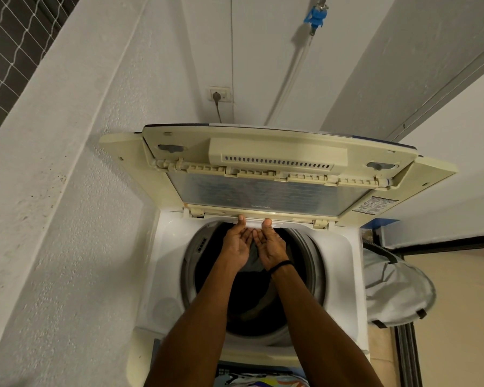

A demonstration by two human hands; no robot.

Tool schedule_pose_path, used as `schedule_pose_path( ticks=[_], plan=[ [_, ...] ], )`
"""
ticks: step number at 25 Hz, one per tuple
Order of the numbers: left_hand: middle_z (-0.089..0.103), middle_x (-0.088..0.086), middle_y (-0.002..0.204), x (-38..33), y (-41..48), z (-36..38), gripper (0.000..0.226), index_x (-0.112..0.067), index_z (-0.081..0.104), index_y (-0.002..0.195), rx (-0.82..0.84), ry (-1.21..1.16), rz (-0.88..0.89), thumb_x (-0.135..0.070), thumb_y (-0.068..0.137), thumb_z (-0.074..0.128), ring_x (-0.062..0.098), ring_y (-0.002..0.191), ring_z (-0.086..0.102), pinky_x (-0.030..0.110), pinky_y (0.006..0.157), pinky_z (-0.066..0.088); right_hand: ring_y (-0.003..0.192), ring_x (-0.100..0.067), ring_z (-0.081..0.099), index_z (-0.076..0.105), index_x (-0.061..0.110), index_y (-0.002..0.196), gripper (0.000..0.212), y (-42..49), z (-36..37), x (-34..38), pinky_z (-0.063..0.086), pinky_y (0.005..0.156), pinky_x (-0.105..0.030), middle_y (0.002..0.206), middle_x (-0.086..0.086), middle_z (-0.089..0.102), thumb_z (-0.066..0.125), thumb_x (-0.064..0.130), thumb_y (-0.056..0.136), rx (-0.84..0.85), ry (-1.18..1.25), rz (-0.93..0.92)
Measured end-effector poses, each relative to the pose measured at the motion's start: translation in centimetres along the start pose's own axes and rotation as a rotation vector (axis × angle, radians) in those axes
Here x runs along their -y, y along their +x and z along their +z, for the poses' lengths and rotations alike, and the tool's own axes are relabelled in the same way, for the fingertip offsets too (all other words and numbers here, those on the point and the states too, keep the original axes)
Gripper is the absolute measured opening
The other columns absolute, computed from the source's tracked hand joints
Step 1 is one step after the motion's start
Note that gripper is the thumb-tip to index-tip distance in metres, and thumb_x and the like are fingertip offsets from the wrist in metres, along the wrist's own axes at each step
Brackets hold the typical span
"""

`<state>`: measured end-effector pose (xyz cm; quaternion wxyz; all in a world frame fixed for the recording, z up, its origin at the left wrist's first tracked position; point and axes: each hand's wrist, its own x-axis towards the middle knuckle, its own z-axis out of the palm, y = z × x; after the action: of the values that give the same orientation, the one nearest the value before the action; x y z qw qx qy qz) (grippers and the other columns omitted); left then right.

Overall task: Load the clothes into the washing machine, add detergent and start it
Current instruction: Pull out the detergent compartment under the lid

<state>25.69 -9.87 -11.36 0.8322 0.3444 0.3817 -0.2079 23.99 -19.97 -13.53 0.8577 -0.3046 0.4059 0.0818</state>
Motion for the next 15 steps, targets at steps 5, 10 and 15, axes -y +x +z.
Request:
schedule_pose_path(
  ticks=[5,10,15],
  plan=[
    [0.063,0.008,0.089,-0.14,-0.36,0.18,0.022,-0.005,0.065,0.096,-0.002,0.011,0.001,-0.027,0.094,0.064,0.02,0.087,0.061,0.031,0.088,0.051,0.084,-0.018,0.072,0.066,0.005,0.101,0.032,-0.23,0.09,-0.02,0.059,0.079,-0.028,0.092,-0.011,0.073,0.074,0.029,0.081,-0.006,-0.003,0.0],
    [0.067,0.011,0.094,-0.07,-0.33,0.19,0.024,-0.004,0.066,0.1,0.012,0.01,0.004,-0.027,0.095,0.064,0.022,0.09,0.063,0.033,0.094,0.049,0.082,-0.017,0.072,0.065,0.004,0.101,0.026,-0.58,0.22,0.11,0.058,0.072,-0.024,0.09,-0.011,0.073,0.069,0.026,0.088,-0.008,0.01,-0.007],
    [0.07,0.009,0.088,-0.24,-0.54,0.21,0.022,-0.005,0.067,0.098,0.031,0.006,0.008,-0.026,0.095,0.063,0.021,0.087,0.064,0.033,0.091,0.05,0.08,-0.016,0.072,0.065,0.004,0.102,0.028,-0.41,0.04,0.01,0.057,0.073,-0.024,0.089,-0.01,0.072,0.071,0.026,0.086,-0.013,-0.025,-0.012]
  ],
)
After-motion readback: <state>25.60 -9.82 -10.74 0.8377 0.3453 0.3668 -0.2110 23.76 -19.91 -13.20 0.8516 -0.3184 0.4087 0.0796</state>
